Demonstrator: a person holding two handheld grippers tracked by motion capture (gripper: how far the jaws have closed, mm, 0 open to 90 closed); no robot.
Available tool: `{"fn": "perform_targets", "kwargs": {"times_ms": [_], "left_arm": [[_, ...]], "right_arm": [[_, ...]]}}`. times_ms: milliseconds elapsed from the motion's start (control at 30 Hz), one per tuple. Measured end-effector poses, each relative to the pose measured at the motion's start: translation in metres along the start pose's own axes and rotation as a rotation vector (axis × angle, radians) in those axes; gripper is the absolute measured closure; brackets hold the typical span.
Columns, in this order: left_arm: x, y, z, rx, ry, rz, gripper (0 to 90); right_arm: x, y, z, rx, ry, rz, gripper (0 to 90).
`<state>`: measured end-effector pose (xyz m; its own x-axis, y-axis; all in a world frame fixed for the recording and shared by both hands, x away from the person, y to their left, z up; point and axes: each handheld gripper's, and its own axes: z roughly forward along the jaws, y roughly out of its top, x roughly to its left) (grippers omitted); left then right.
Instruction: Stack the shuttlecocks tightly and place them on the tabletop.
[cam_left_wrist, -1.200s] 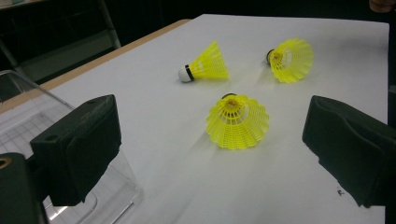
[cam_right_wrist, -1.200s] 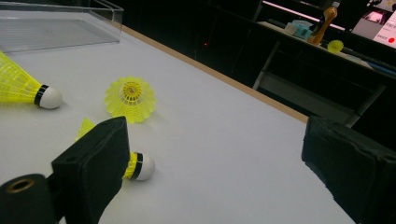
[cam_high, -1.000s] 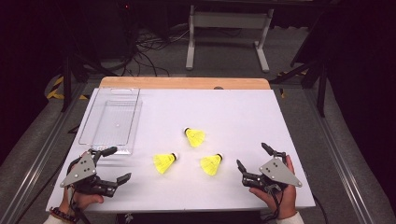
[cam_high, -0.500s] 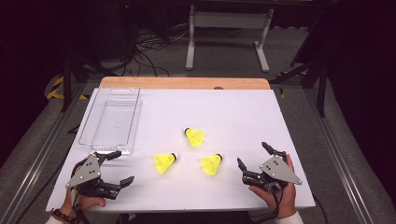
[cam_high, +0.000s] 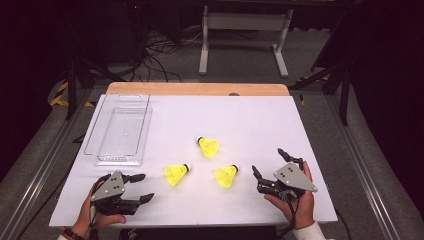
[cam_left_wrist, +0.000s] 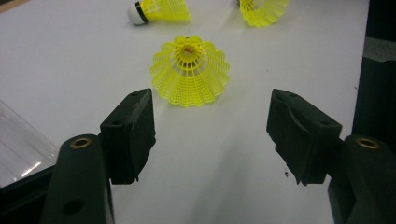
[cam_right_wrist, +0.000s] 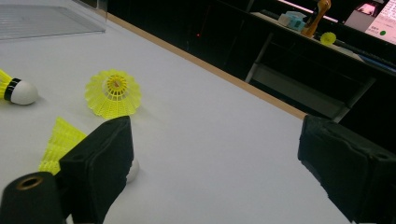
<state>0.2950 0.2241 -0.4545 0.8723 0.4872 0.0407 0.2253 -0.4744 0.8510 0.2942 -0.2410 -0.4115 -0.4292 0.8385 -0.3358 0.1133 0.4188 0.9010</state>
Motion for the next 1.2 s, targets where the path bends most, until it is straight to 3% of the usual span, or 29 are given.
{"fn": "perform_targets", "kwargs": {"times_ms": [67, 133, 300, 367, 600, 933, 1200], "left_arm": [[-0.001, 0.002, 0.005, 0.027, 0.009, 0.008, 36.5], [0.0, 0.003, 0.011, 0.023, -0.009, 0.002, 38.2], [-0.004, 0.01, 0.033, 0.07, -0.031, 0.018, 36.6], [-0.006, 0.012, 0.042, 0.092, -0.027, 0.019, 33.4], [-0.011, 0.021, 0.068, 0.163, 0.0, 0.053, 37.9], [-0.006, 0.028, 0.089, 0.19, 0.008, 0.072, 64.6], [-0.004, 0.031, 0.093, 0.188, -0.002, 0.101, 77.6]], "right_arm": [[-0.001, -0.001, 0.003, 0.011, 0.011, 0.001, 11.6], [-0.002, -0.003, 0.003, 0.012, 0.011, 0.003, 11.9], [-0.004, -0.004, 0.001, 0.016, -0.002, 0.007, 12.2], [-0.005, -0.004, 0.0, 0.02, -0.006, 0.014, 12.2], [-0.004, -0.007, -0.001, 0.037, -0.003, -0.002, 12.3], [-0.006, -0.008, -0.004, 0.045, -0.005, -0.015, 15.2], [-0.006, -0.009, -0.003, 0.058, -0.004, -0.021, 16.6]]}}
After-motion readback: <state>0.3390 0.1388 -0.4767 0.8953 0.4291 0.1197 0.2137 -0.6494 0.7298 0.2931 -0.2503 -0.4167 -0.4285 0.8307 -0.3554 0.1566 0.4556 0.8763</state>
